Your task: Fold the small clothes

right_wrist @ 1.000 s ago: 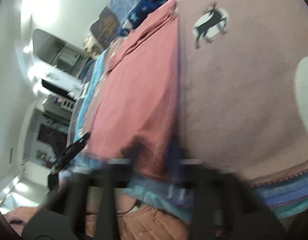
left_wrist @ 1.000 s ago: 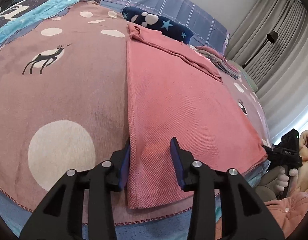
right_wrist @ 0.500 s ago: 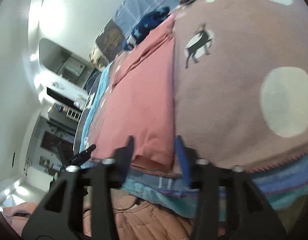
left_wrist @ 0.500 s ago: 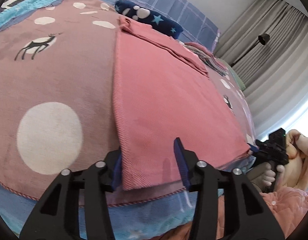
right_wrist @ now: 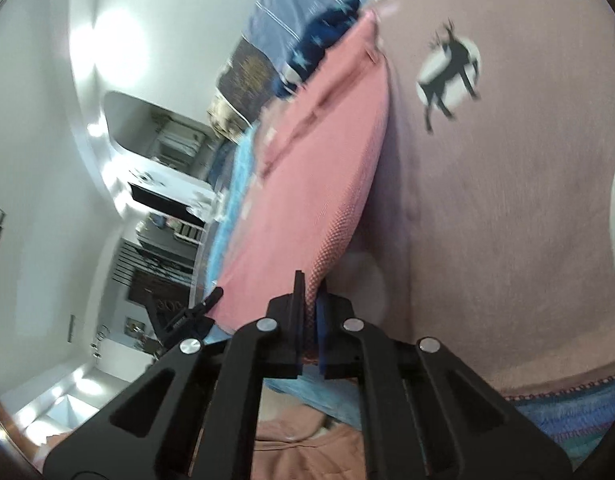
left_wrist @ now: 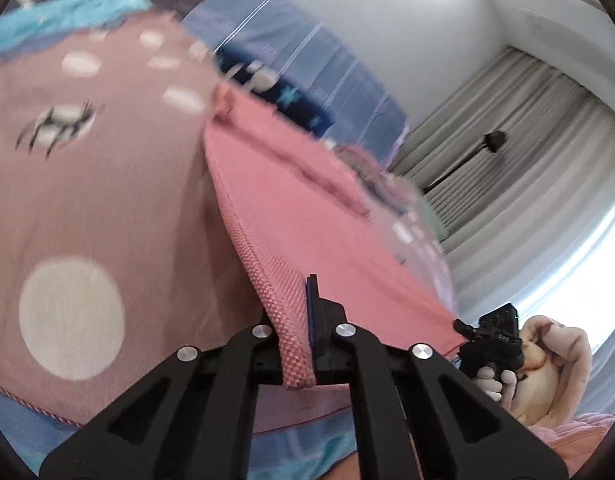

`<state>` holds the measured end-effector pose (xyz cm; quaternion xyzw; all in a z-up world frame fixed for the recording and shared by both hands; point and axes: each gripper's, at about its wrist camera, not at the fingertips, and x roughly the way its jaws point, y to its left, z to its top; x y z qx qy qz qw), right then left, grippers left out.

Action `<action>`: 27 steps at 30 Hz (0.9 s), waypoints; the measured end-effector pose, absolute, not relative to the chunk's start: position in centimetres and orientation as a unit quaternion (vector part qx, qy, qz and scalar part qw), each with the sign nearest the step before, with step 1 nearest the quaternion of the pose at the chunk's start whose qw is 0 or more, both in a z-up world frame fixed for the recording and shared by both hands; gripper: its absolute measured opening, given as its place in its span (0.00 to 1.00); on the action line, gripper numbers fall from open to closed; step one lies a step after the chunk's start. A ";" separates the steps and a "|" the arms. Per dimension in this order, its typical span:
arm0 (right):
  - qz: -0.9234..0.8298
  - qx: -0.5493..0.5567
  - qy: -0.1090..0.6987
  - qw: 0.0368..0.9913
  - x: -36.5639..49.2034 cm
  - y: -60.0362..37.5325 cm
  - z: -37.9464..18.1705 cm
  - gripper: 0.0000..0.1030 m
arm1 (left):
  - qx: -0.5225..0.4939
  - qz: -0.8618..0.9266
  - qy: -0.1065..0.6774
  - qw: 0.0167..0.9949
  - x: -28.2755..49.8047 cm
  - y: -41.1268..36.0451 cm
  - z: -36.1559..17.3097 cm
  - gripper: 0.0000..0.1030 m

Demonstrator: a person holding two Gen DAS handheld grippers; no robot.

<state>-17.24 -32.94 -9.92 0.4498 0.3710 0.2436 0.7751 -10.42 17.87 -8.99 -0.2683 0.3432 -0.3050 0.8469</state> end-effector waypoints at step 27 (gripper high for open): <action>0.125 0.311 0.248 0.909 -19.4 -34.1 -0.7 0.05 | -0.140 -0.278 0.275 0.910 -10.9 11.9 -0.5 0.03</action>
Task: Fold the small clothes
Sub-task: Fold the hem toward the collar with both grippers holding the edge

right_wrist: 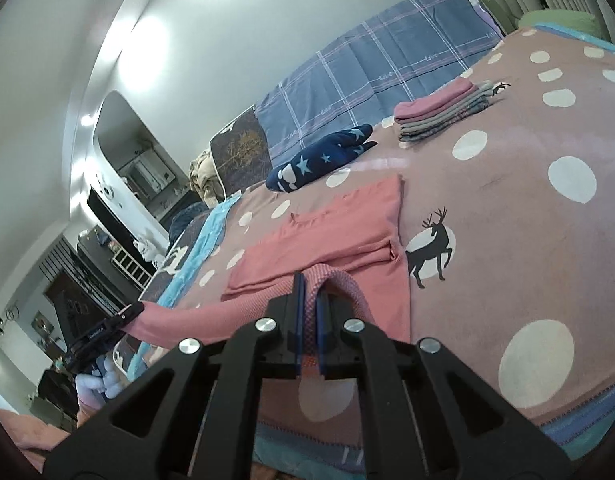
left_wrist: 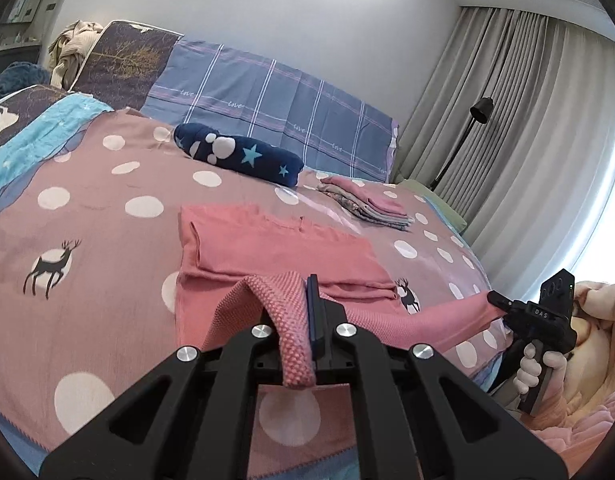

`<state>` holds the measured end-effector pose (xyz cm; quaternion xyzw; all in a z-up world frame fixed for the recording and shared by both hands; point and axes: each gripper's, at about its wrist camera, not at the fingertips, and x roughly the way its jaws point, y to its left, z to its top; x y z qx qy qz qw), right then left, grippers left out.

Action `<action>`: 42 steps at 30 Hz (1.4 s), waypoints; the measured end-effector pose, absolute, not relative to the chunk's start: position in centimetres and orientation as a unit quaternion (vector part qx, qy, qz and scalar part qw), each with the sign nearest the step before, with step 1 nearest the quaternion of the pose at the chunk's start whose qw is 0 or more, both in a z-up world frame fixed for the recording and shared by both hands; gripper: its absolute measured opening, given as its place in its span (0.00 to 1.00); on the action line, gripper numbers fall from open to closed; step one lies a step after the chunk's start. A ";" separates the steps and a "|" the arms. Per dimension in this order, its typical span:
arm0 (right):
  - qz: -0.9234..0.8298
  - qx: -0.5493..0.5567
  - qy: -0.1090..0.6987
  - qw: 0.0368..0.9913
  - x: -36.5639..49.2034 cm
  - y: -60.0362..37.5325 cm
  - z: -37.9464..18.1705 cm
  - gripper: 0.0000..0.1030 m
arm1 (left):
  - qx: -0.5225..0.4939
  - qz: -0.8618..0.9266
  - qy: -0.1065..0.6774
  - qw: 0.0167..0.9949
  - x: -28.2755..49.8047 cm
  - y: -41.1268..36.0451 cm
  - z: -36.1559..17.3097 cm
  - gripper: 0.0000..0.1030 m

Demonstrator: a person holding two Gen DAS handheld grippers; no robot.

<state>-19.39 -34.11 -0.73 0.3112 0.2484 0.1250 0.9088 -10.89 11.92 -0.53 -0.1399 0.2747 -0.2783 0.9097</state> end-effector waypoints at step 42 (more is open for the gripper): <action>0.089 0.244 0.278 0.925 5.6 -36.7 -1.3 0.08 | -0.056 -0.195 0.350 0.915 15.1 5.9 -2.4 0.03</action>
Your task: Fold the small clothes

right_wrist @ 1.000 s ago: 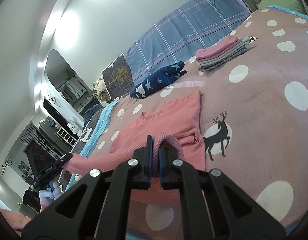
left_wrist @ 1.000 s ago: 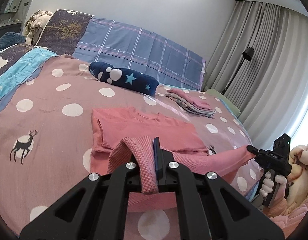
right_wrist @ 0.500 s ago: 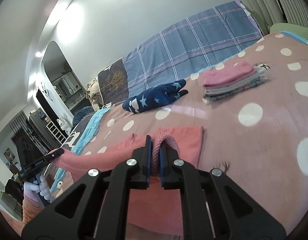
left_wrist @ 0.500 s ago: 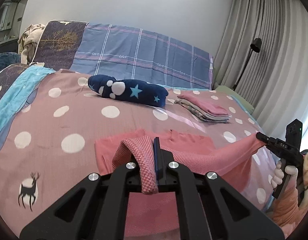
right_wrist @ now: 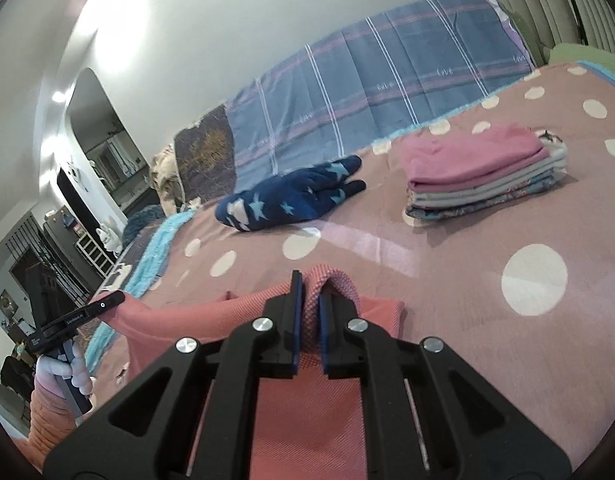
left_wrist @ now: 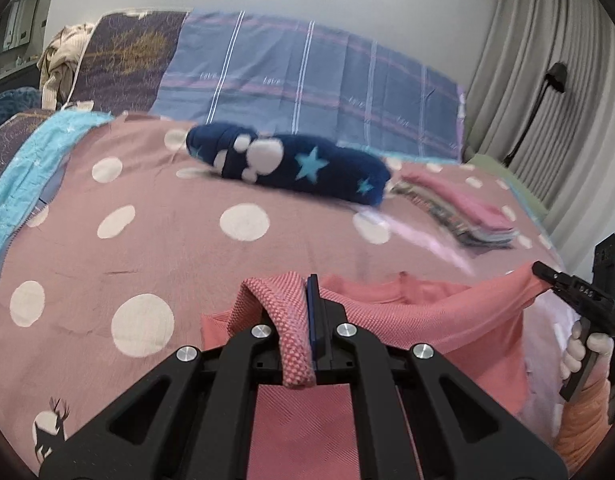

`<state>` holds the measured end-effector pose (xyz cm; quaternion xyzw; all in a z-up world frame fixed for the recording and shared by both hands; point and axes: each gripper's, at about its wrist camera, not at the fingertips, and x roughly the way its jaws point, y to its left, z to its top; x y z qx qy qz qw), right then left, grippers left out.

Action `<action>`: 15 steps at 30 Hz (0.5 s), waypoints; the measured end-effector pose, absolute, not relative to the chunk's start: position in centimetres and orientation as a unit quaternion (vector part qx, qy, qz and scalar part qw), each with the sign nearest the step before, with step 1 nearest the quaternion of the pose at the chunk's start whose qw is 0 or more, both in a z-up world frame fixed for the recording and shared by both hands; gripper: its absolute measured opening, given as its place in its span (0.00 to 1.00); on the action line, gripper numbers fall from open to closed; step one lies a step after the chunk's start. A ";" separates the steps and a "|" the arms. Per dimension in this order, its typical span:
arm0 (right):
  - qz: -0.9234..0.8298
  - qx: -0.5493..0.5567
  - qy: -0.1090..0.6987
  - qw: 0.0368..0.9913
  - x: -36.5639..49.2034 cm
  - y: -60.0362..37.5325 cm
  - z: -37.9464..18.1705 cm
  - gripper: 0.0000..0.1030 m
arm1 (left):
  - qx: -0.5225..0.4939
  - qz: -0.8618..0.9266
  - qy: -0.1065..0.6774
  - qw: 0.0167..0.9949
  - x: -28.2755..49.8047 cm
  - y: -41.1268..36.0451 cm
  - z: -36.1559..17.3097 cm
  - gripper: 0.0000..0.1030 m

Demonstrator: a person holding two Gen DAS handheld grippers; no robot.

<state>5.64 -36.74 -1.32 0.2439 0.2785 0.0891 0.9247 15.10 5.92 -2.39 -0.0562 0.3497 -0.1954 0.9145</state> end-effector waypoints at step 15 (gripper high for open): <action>0.065 0.275 0.389 0.877 11.8 -37.9 -10.2 0.15 | -0.114 -0.190 0.441 0.870 20.3 7.0 -10.9 0.11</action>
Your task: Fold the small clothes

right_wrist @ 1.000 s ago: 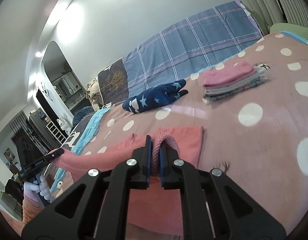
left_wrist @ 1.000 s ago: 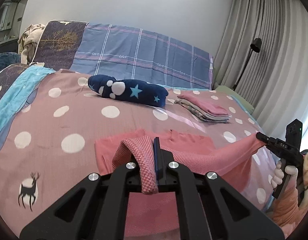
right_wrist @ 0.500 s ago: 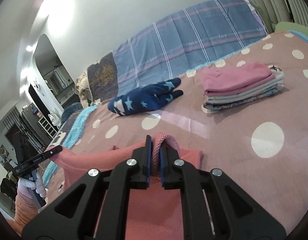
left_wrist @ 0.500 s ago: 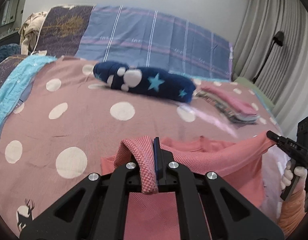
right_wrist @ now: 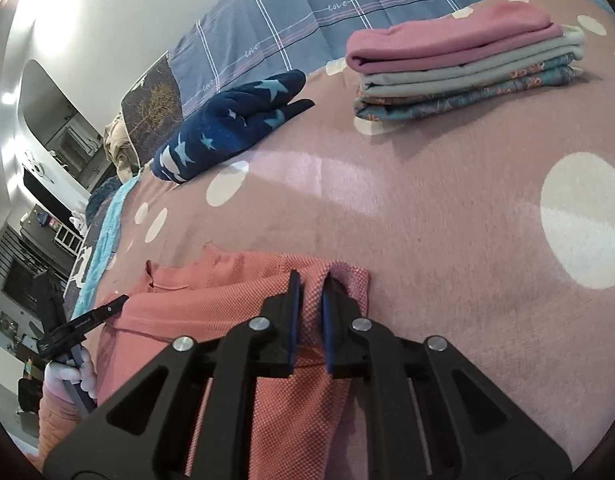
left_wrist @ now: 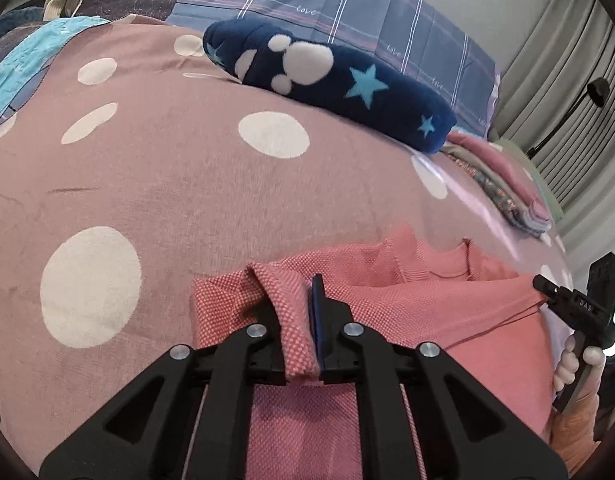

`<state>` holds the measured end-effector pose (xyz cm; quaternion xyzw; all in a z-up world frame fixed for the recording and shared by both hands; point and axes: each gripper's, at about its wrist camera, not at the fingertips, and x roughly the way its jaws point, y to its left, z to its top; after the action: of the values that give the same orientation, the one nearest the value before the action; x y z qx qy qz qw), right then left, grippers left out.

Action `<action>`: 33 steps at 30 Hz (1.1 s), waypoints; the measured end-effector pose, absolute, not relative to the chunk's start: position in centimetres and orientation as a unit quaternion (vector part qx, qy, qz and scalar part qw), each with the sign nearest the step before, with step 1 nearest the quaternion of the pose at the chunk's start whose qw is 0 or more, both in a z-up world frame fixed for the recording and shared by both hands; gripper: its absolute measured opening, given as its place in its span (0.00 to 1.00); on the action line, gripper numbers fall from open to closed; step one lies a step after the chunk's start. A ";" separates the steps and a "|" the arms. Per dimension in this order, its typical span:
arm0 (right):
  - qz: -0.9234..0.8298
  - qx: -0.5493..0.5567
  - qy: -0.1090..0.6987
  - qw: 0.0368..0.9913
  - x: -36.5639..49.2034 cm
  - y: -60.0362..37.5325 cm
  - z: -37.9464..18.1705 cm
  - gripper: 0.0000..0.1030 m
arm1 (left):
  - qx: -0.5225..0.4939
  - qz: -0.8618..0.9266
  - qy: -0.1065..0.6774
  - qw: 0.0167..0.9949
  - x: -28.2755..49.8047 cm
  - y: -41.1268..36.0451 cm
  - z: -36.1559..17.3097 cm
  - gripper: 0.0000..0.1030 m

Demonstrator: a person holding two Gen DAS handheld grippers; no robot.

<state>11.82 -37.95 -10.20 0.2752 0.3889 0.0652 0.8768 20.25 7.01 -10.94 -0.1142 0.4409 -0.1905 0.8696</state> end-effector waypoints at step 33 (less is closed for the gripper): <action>0.110 0.259 0.418 0.864 16.8 -39.1 -10.6 0.09 | -0.165 -0.217 0.430 0.861 24.3 8.4 -10.4 0.01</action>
<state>16.77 -39.05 -10.58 0.2587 0.4184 0.1105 0.8636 24.32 8.42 -10.37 -0.1648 0.4297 -0.2174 0.8608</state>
